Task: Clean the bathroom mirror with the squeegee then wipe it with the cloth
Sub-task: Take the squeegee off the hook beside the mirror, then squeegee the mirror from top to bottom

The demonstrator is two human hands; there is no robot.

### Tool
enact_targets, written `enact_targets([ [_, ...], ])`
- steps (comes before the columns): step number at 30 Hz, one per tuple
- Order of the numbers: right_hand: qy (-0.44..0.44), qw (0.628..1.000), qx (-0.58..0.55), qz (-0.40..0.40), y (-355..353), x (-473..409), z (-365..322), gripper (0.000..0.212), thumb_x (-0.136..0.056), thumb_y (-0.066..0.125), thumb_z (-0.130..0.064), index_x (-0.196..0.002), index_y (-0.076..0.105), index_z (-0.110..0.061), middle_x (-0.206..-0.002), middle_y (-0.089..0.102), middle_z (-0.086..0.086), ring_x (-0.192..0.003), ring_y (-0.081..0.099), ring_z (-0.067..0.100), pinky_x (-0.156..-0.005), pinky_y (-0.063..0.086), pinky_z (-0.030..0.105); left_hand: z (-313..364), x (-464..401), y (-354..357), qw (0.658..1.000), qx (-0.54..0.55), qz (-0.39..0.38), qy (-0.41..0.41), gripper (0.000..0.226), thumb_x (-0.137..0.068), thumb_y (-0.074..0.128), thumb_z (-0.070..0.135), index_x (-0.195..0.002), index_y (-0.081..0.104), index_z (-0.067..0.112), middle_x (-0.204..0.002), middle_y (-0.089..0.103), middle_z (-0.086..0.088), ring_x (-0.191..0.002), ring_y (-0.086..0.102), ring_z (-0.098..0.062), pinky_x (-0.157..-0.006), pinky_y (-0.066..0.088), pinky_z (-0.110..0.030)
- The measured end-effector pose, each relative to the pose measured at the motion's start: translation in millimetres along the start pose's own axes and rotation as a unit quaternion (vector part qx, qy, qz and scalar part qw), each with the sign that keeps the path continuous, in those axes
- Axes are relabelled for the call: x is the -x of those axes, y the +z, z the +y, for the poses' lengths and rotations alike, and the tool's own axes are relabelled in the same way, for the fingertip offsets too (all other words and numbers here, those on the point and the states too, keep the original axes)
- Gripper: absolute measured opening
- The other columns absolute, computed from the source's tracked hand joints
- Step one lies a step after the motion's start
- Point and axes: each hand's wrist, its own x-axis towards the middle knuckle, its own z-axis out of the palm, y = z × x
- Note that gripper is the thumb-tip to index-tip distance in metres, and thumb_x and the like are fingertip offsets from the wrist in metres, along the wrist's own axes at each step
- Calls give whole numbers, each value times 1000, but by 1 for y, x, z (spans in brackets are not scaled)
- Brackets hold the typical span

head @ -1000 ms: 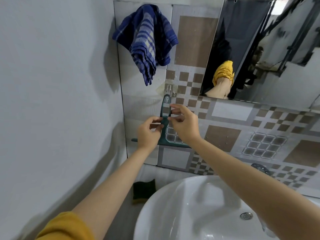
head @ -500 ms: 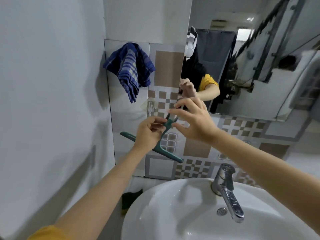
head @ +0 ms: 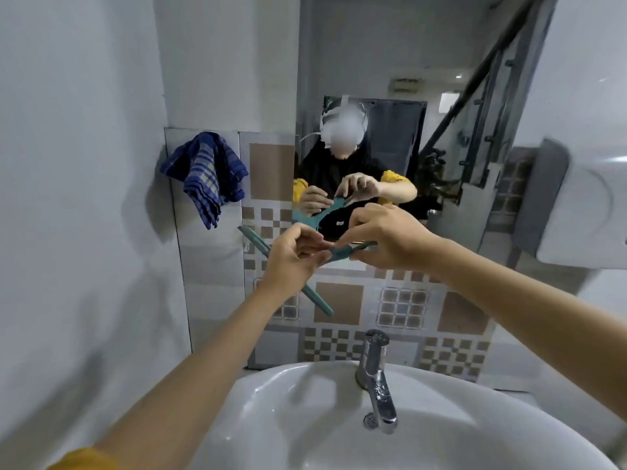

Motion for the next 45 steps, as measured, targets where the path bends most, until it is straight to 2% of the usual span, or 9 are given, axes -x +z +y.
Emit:
enact_targets([
  [5, 41, 998, 23, 45, -19, 25, 16, 28, -69, 83, -22, -95, 76, -27, -77, 58, 3, -70, 57, 26, -44, 41, 30, 1, -2, 17, 978, -174, -11, 110, 31, -72, 76, 25, -95, 62, 10, -91, 69, -1, -84, 65, -9, -77, 55, -32],
  [9, 74, 995, 37, 60, -30, 39, 27, 32, -63, 88, -30, -93, 75, -31, -77, 58, 0, -68, 55, 21, -46, 21, 16, 1, -4, 28, 911, -369, 26, 182, 32, -67, 78, 28, -96, 67, 20, -90, 70, 6, -83, 62, -17, -81, 41, -38],
  [12, 70, 992, 74, 75, -37, 43, 30, 34, -60, 89, -30, -91, 74, -29, -75, 57, 1, -68, 55, 22, -50, 25, 17, 11, -10, 41, 887, -401, 51, 223, 19, -68, 74, 16, -86, 68, 19, -78, 70, 6, -74, 62, -18, -73, 33, -34],
  [15, 35, 985, 151, 70, -43, 43, 34, 30, -65, 83, -31, -92, 72, -26, -76, 58, 2, -72, 59, 27, -67, 44, 39, 18, -24, 48, 875, -410, 73, 248, 14, -67, 70, 12, -80, 69, 18, -71, 70, 6, -68, 63, -16, -69, 32, -33],
  [19, 18, 990, 126, 58, -52, 41, 49, 27, -80, 64, -36, -105, 70, -30, -82, 56, 4, -65, 57, 28, -49, 46, 32, 28, -45, 46, 867, -403, 56, 287, 18, -71, 69, 16, -88, 70, 17, -81, 72, 4, -77, 64, -15, -73, 34, -33],
  [22, 41, 986, 141, 79, -68, 33, 64, 30, -84, 60, -44, -111, 69, -34, -85, 56, 2, -58, 52, 20, -44, 25, 17, 43, -67, 43, 856, -400, 55, 322, 24, -78, 65, 19, -102, 68, 16, -101, 71, 1, -93, 63, -16, -86, 32, -31],
  [32, 130, 936, 202, 256, -156, -38, 131, 28, -81, 70, -46, -104, 72, -32, -79, 55, 1, -49, 48, 20, -43, 38, 22, 81, -170, -10, 833, -427, 169, 309, 55, -86, 53, 40, -132, 42, 12, -140, 43, -10, -128, 39, -23, -107, 33, -40],
  [36, 136, 915, 244, 290, -199, -82, 156, 28, -83, 67, -45, -108, 71, -31, -82, 56, 1, -52, 45, 17, -48, 23, 15, 76, -204, -39, 832, -457, 126, 288, 71, -81, 55, 52, -135, 35, 10, -143, 37, -10, -133, 32, -21, -105, 36, -45],
  [45, 131, 919, 255, 272, -246, -175, 165, 29, -90, 53, -50, -115, 63, -42, -93, 53, -2, -78, 54, 20, -63, 35, 28, 36, -228, -66, 761, -608, 28, 224, 105, -71, 65, 55, -147, 4, 14, -156, -2, 3, -140, 7, -20, -109, 23, -56],
])
